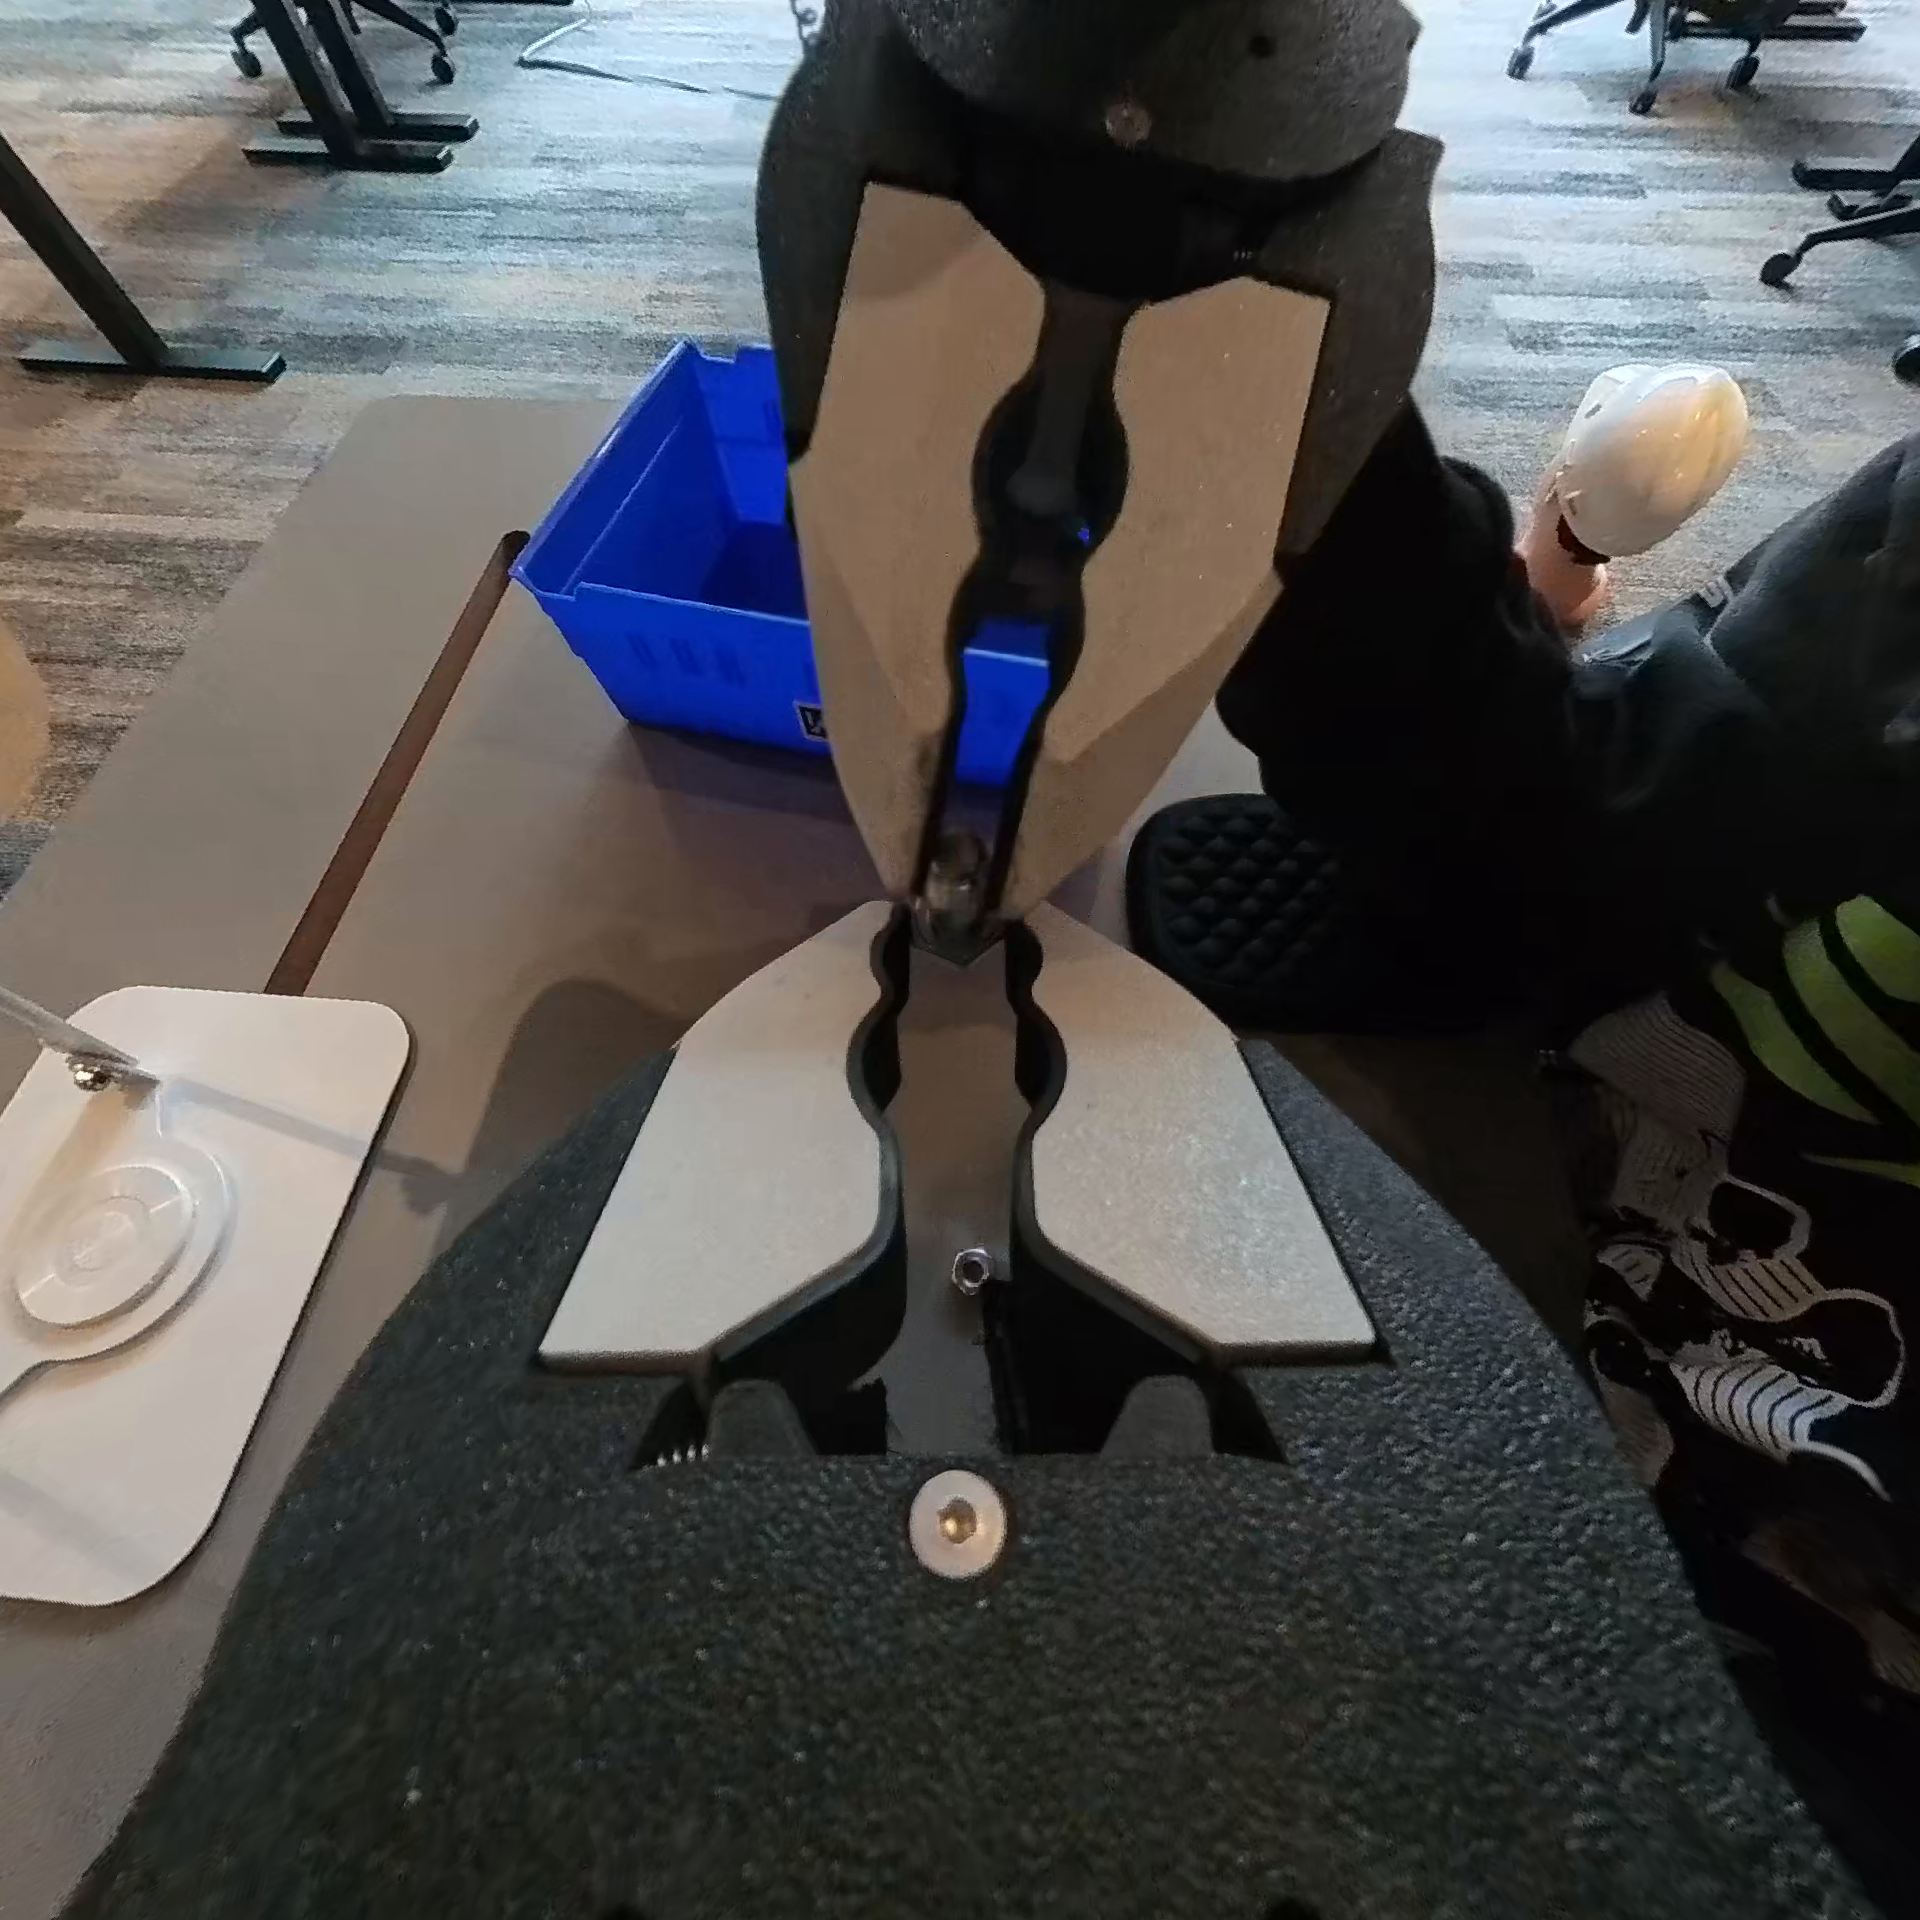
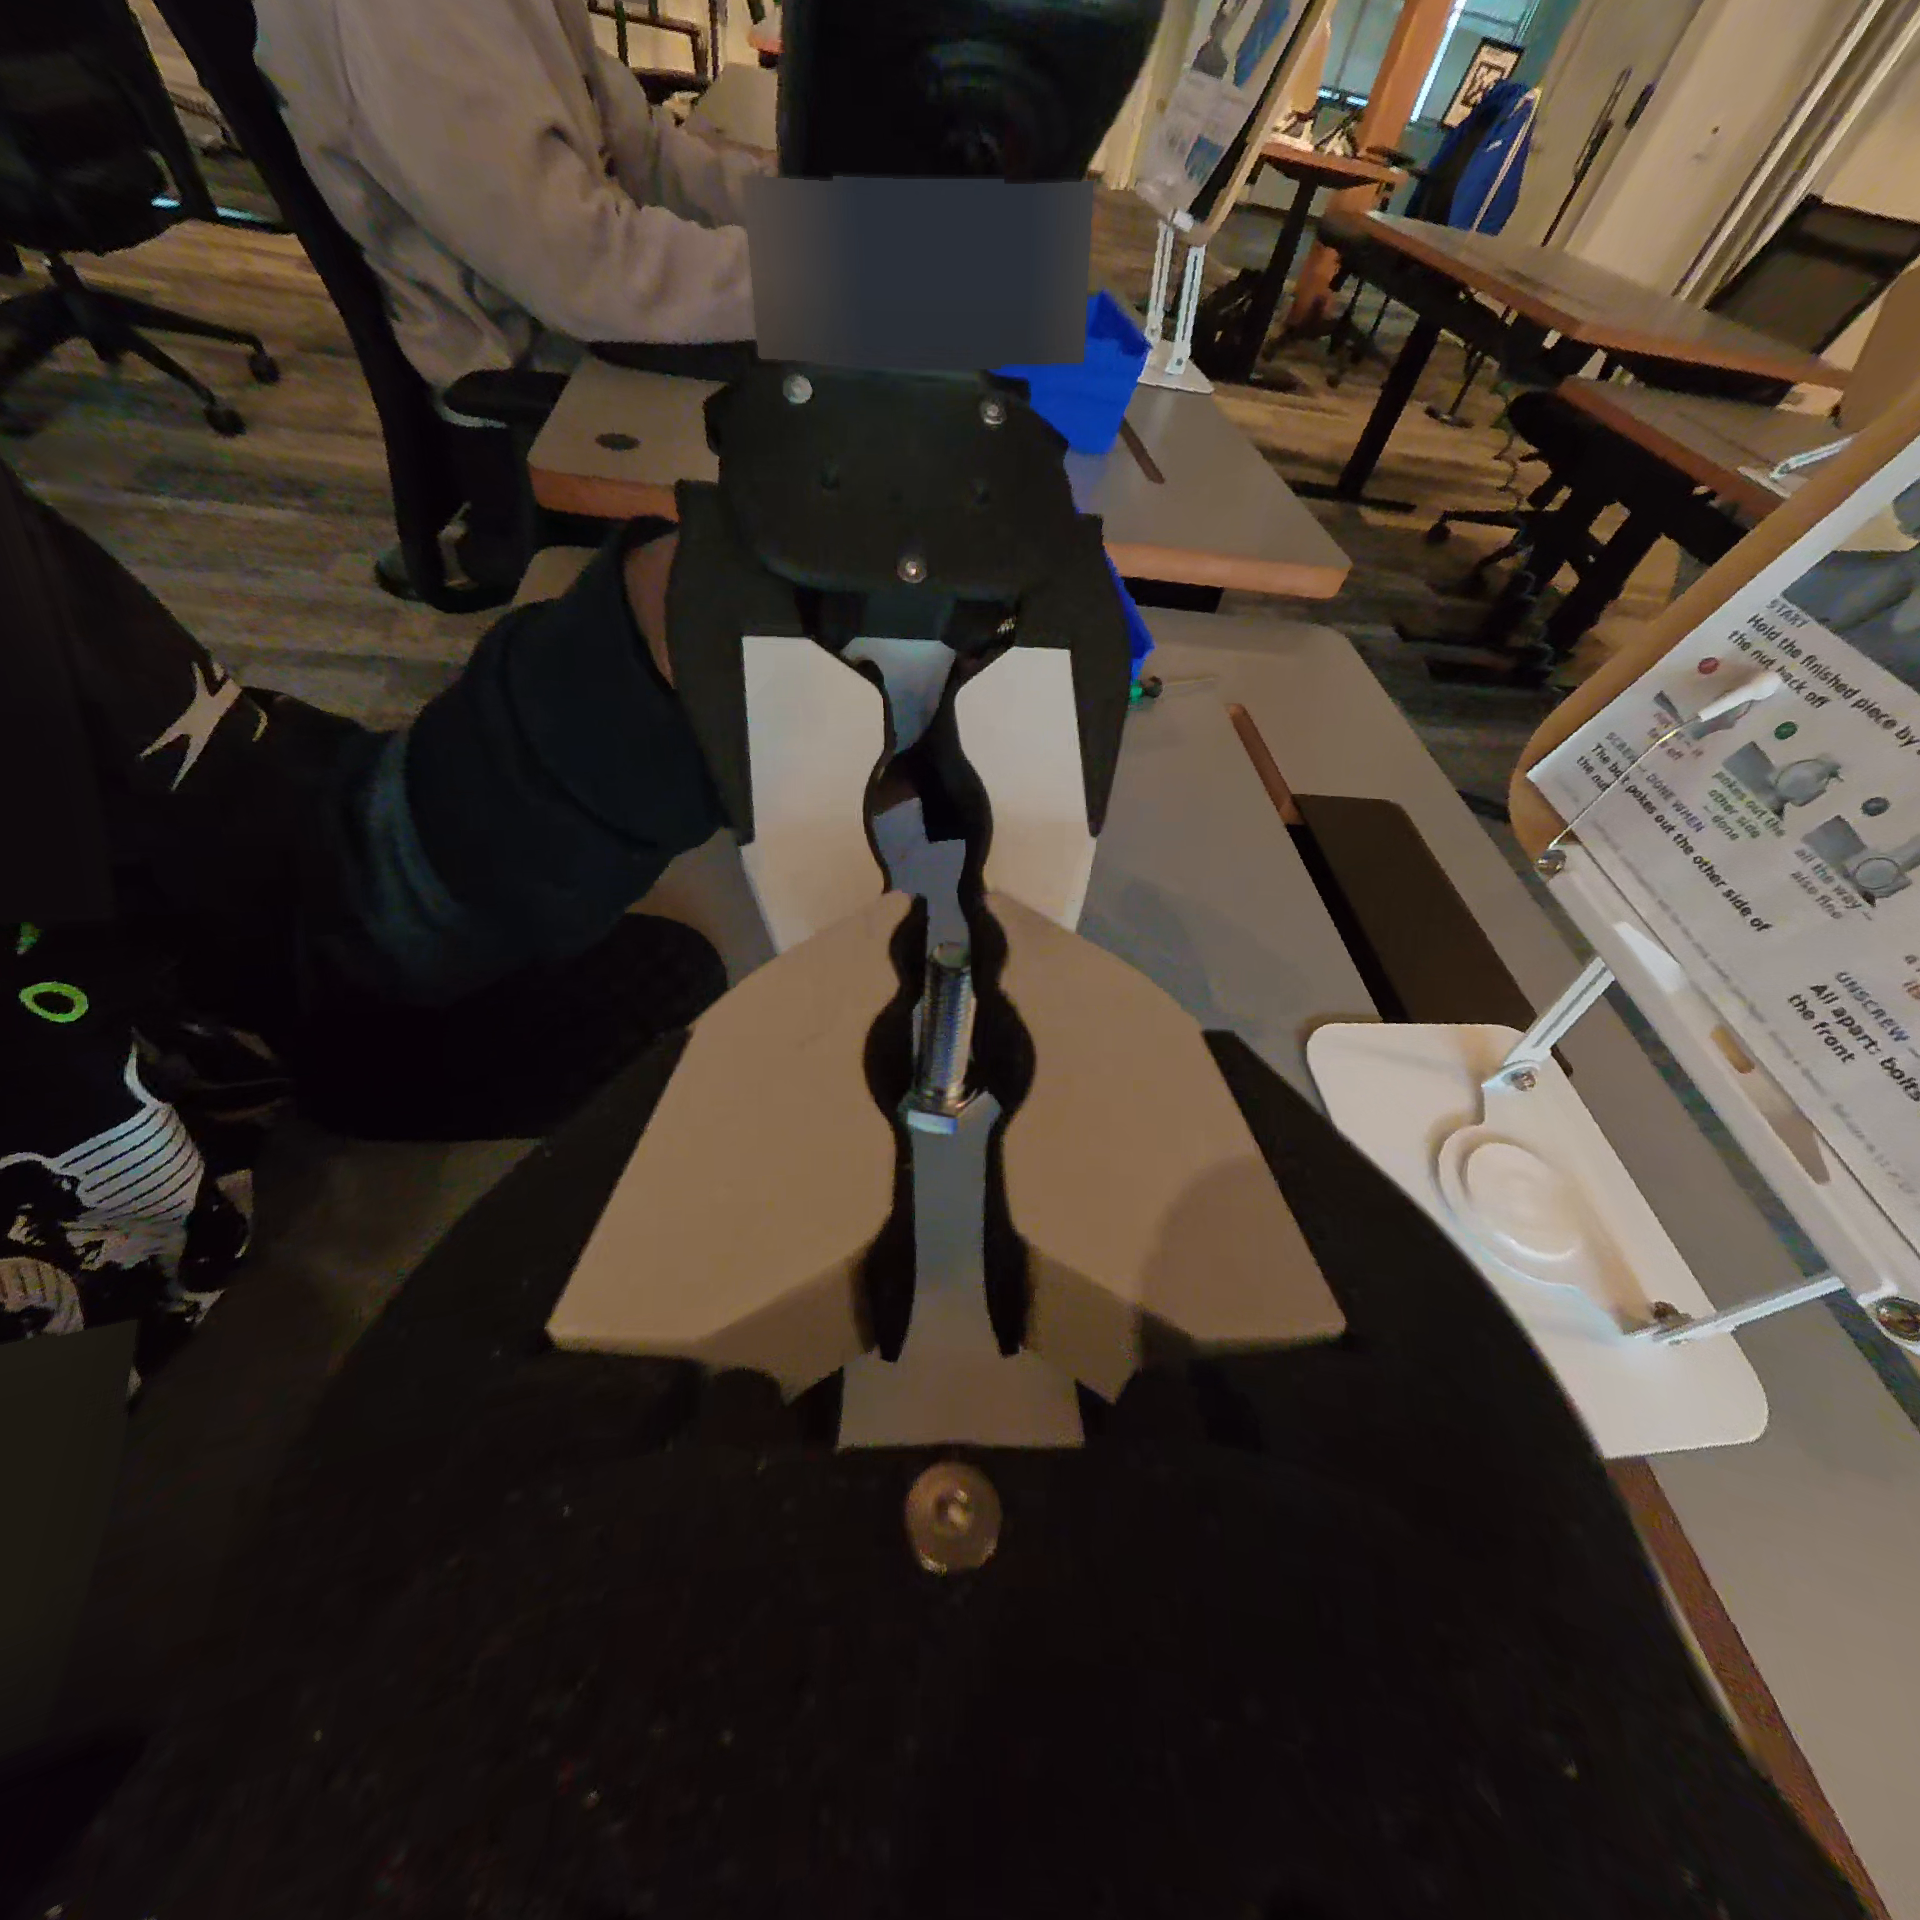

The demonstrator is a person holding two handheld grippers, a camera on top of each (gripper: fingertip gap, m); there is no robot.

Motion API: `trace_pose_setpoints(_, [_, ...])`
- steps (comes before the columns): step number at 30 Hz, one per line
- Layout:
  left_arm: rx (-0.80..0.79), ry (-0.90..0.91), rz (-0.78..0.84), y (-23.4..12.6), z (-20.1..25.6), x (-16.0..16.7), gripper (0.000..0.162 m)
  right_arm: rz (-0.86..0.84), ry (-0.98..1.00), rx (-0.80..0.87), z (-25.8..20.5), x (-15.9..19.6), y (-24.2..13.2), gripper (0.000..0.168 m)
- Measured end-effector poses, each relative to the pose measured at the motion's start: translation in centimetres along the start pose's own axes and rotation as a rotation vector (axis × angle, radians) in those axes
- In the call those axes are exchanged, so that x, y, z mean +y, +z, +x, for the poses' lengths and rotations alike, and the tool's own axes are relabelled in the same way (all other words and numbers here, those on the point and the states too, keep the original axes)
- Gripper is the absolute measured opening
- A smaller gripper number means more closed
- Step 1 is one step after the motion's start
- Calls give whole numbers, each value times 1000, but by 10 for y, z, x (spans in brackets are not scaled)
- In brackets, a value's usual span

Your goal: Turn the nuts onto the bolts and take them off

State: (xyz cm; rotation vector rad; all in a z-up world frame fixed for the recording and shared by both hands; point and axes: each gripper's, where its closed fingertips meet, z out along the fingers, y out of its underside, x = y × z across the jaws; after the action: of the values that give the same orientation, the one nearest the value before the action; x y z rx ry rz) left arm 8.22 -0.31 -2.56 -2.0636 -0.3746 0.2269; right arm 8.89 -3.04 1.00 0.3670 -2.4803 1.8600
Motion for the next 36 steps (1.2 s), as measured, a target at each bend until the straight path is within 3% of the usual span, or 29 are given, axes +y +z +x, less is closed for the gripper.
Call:
trace_pose_setpoints(4, [-9, 8, 5, -2, 0, -1, 18, -19, -3, 27, 3, 3, -2, 24])
trace_pose_setpoints(8, [-11, 5, 32, -6, -1, -4, 18, -19, -4, 13, 3, 4, -2, 10])
trace_pose_setpoints(14, [-10, 16, 135, -13, -3, -18, 18, 85, 3, 25, 6, -11, -5, 8])
trace_pose_setpoints(16, [-5, 19, 221, -17, -4, -28, 33, 199, 47, 39, 12, -25, -12, 8])
trace_pose_setpoints(18, [-6, 14, 299, -19, -7, -37, 61, 323, 79, 48, 16, -40, -19, 8])
trace_pose_setpoints(20, [-36, 6, 348, -17, -15, -43, 72, 410, 116, 53, 18, -51, -23, 8])
trace_pose_setpoints(25, [-135, 51, 370, -8, -32, -42, 64, 417, 211, 83, 23, -53, -17, 8])
trace_pose_setpoints(31, [-461, 157, 377, -6, -62, -46, 54, 403, 265, 315, 50, -43, -12, 8])
trace_pose_setpoints(35, [-527, 170, 341, -1, -67, -44, 51, 372, 271, 383, 58, -36, -13, 8])
trace_pose_setpoints(36, [-544, 170, 318, 0, -70, -41, 42, 372, 284, 372, 57, -36, -13, 8])
